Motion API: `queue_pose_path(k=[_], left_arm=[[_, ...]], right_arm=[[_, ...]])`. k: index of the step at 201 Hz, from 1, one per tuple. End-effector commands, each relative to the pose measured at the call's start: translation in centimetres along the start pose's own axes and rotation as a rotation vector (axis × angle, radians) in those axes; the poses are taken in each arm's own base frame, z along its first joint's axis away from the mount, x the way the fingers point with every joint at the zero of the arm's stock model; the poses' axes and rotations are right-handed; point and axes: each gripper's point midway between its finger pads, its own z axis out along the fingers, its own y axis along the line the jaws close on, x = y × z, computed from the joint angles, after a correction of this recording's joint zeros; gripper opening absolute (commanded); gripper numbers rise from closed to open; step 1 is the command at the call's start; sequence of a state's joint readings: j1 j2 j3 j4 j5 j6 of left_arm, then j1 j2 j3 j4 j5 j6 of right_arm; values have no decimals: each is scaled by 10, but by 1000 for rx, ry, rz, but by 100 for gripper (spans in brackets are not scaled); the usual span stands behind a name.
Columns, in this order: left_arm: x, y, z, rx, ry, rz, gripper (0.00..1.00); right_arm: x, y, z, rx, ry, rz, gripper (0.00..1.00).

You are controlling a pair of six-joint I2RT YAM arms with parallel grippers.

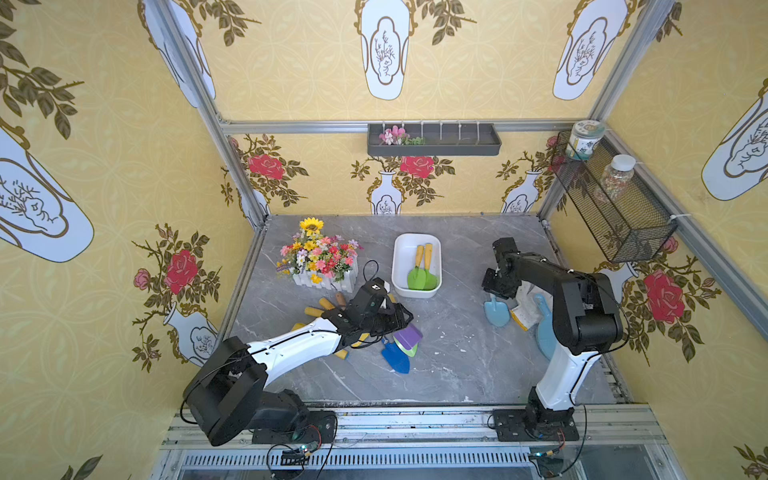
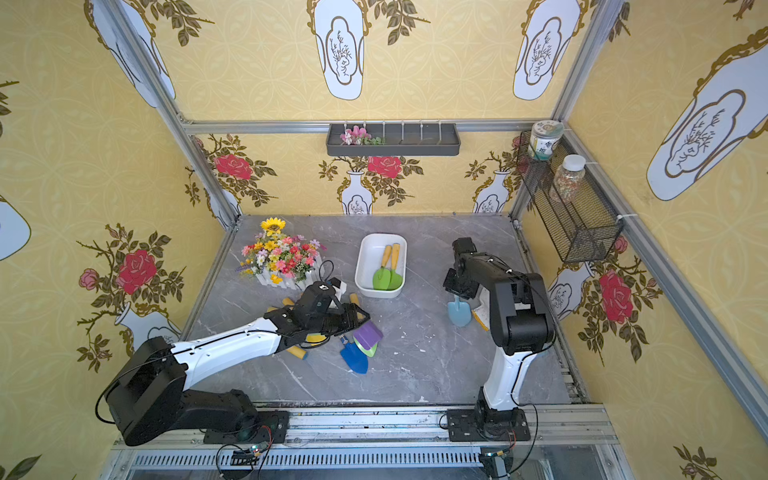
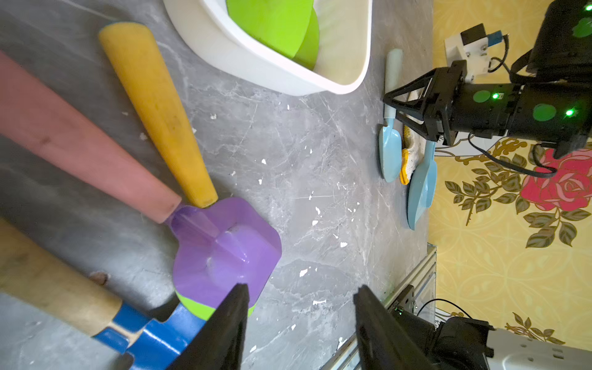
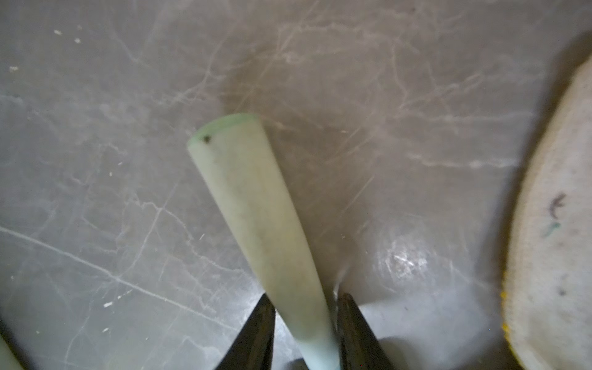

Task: Put the shovel into the storage box
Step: Pick up the shovel from the center of the board, then place the shovel in the storage box.

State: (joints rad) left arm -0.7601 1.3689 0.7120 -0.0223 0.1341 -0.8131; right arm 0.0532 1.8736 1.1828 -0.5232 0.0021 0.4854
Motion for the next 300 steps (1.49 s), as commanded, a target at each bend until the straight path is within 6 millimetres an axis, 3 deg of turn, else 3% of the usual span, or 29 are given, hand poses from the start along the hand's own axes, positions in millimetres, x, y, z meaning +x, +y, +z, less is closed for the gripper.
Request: queue_pose_path(k=[1, 74, 116, 218, 275, 300], left_arm=[[-1, 0, -1, 7, -9, 0, 57], [-1, 4, -5, -4, -29, -5, 57], [-7, 7, -11, -26, -64, -17, 58], [-27, 23, -34, -70, -143, -59, 59], [-32, 30, -44, -74, -169, -75, 59], [-32, 32, -48, -77, -177, -80, 59]], right_arm=[[-1, 5, 2, -13, 1, -12, 32], [4, 16, -1, -22, 5, -43, 24], [5, 32, -16, -38, -15, -81, 21], [-2, 108, -83, -134, -123, -209, 21], [-2, 158, -105, -204, -155, -271, 21], [-4, 179, -106, -220, -160, -298, 21]])
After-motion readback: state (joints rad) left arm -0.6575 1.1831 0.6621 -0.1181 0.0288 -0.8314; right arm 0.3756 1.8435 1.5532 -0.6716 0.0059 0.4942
